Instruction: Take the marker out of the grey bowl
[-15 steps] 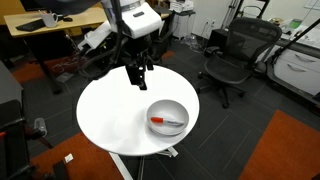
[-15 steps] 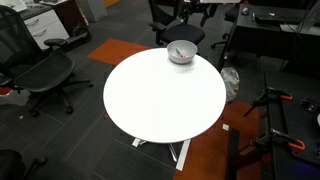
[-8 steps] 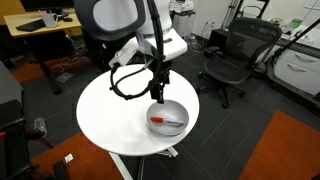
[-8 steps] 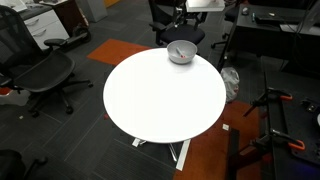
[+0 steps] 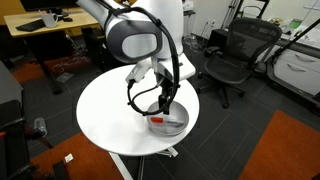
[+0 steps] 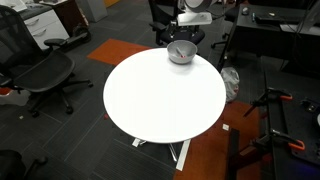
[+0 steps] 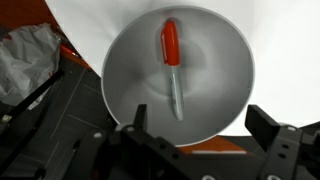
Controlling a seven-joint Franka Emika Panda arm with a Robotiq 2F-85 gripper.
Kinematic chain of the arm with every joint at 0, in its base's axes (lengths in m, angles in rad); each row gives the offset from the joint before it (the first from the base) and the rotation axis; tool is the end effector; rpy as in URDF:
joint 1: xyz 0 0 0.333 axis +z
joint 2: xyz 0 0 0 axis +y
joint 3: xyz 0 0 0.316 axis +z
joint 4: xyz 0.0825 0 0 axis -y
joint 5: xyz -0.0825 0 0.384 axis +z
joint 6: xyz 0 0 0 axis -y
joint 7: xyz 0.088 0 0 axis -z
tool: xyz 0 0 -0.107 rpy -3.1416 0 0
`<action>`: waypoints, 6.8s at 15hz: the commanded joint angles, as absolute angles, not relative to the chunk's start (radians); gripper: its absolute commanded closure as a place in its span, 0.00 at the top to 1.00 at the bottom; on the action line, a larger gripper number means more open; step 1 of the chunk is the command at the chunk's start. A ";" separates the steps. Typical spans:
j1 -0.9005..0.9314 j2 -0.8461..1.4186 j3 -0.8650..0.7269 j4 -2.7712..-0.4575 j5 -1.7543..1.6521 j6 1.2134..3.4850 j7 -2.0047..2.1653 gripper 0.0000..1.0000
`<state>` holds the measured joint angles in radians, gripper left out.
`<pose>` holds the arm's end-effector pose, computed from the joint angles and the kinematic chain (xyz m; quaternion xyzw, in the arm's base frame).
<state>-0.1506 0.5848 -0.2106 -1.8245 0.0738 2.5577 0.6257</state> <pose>0.6259 -0.2254 0.2353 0.8738 -0.4783 0.0850 0.0225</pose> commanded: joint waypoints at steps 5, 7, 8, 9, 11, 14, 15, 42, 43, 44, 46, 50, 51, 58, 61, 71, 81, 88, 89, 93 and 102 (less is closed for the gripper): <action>-0.191 0.690 -0.197 -1.740 0.189 2.502 0.518 1.00; -0.194 0.707 -0.201 -1.723 0.202 2.495 0.508 1.00; -0.196 0.715 -0.201 -1.713 0.208 2.490 0.501 1.00; -0.194 0.724 -0.206 -1.701 0.210 2.484 0.505 1.00; -0.193 0.740 -0.213 -1.681 0.204 2.461 0.514 1.00; -0.195 0.765 -0.213 -1.646 0.202 2.422 0.518 1.00; -0.195 0.773 -0.213 -1.635 0.201 2.412 0.519 1.00; -0.168 0.723 -0.223 -1.645 0.191 2.439 0.525 0.04; -0.151 0.681 -0.230 -1.688 0.183 2.460 0.530 0.04; -0.138 0.644 -0.233 -1.723 0.177 2.477 0.531 0.04; -0.108 0.556 -0.238 -1.811 0.160 2.524 0.527 0.04; -0.026 0.417 -0.232 -1.958 0.087 2.580 0.527 0.04; -0.005 0.398 -0.222 -1.978 0.066 2.580 0.525 0.04; 0.131 0.397 -0.144 -2.021 -0.067 2.527 0.521 0.04; 0.162 0.421 -0.105 -2.018 -0.088 2.523 0.492 0.04; 0.147 0.504 -0.038 -1.995 -0.066 2.531 0.312 0.04; 0.114 0.559 -0.034 -1.967 -0.052 2.519 0.235 0.04; 0.087 0.560 -0.035 -1.919 -0.048 2.472 0.194 0.80; 0.083 0.559 -0.035 -1.913 -0.048 2.467 0.189 0.87; 0.074 0.559 -0.033 -1.894 -0.046 2.446 0.180 1.00; 0.088 0.560 -0.049 -1.906 -0.065 2.479 0.214 1.00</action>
<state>0.0869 0.5597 -0.0479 -1.9077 -0.0663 2.4806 0.2156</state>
